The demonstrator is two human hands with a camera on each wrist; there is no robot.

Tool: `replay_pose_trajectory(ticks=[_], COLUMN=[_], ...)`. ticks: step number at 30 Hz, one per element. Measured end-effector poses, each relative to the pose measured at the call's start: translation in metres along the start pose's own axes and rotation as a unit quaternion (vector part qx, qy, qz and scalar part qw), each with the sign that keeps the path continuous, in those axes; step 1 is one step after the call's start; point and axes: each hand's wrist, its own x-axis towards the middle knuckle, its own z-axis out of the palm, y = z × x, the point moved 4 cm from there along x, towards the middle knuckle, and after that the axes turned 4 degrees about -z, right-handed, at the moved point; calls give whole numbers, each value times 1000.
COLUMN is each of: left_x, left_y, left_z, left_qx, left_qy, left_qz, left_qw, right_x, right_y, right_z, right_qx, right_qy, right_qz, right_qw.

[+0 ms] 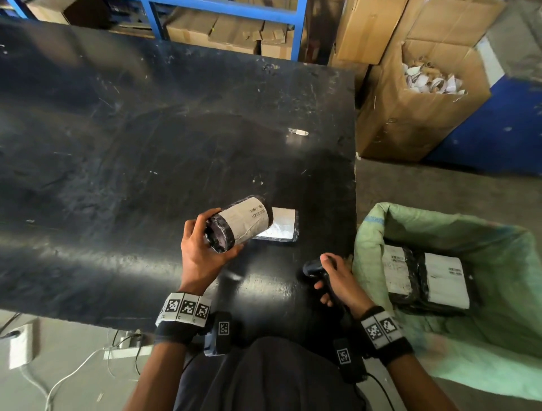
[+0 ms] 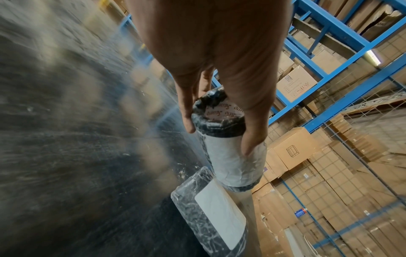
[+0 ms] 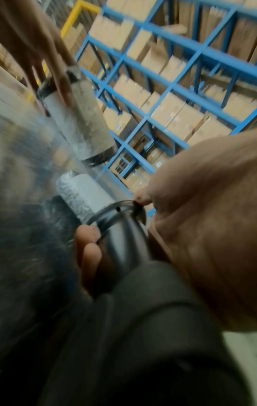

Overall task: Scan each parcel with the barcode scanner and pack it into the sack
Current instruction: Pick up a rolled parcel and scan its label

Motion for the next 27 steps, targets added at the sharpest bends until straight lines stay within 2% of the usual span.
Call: replay_pose_trajectory(ticks=[5, 10, 11, 13, 15, 17, 19, 21, 24, 27], left_x=[-19, -26, -26, -23, -20, -16, -12, -10, -10, -9], left_y=[-2, 5, 8, 15, 24, 35, 48, 63, 84, 102], left_z=[2, 10, 10, 12, 14, 16, 19, 26, 39, 56], left_qx=[-2, -46, -57, -86, -121, -157, -182, -199, -222, -216], left_qy=[-32, -73, -84, -110, -140, -176, -219, -269, -338, -387], left_qz=[0, -27, -32, -41, -55, -68, -63, -48, -45, -25], left_qw=[999, 996, 994, 989, 981, 969, 957, 941, 913, 896], right_x=[16, 32, 33, 30, 17, -9, -39, -62, -75, -78], right_y=[20, 32, 33, 32, 21, -6, -39, -67, -91, -102], right_z=[16, 35, 36, 28, 12, -4, -20, -36, -53, -70], right_qx=[124, 134, 123, 28, -66, -62, -30, -40, -64, -88], right_qy=[60, 70, 75, 93, 102, 80, 27, -33, -102, -88], right_qz=[-32, -22, -21, -27, -68, -159, -246, -300, -319, -335], right_qw=[990, 988, 989, 995, 990, 982, 968, 952, 940, 934])
